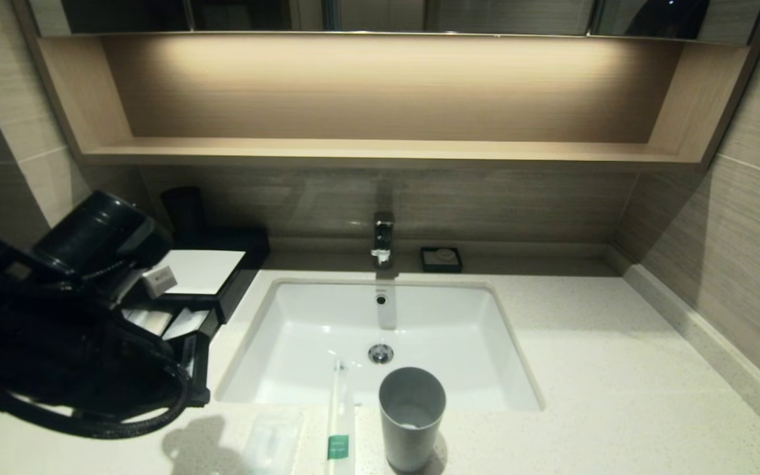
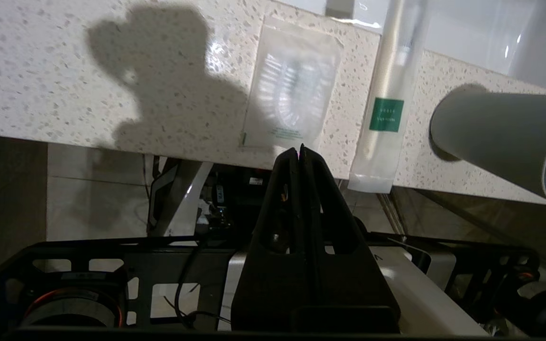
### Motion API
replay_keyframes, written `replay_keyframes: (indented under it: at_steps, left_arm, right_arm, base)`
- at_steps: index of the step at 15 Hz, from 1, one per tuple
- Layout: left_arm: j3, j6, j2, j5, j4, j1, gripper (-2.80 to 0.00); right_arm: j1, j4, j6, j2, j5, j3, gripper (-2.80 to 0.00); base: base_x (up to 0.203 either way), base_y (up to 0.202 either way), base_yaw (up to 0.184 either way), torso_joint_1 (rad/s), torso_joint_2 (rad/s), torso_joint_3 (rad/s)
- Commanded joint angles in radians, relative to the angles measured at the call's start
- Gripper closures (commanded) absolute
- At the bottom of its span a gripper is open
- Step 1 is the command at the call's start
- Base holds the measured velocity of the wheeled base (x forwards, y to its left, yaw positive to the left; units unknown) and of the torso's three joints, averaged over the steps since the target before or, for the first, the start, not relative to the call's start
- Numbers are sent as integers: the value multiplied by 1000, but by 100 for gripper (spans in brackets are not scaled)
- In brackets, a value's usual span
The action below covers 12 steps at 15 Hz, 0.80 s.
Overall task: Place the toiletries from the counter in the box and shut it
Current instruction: Pick up the bathroom toiletry
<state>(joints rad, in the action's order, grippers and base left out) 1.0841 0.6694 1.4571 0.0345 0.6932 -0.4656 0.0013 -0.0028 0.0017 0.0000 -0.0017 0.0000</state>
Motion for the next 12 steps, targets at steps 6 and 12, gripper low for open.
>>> replay_keyframes:
  at_steps: [6,12]
  left_arm:
    - [-33,39,36,1,23,-97,0]
    - [12,74,104,2,23,-172,0]
  right_arm:
    - [0,0,0,0,0,2,0]
    - [0,0,0,0,0,2,0]
  base:
    - [0,0,0,0,0,0]
    - [0,0,0,0,0,0]
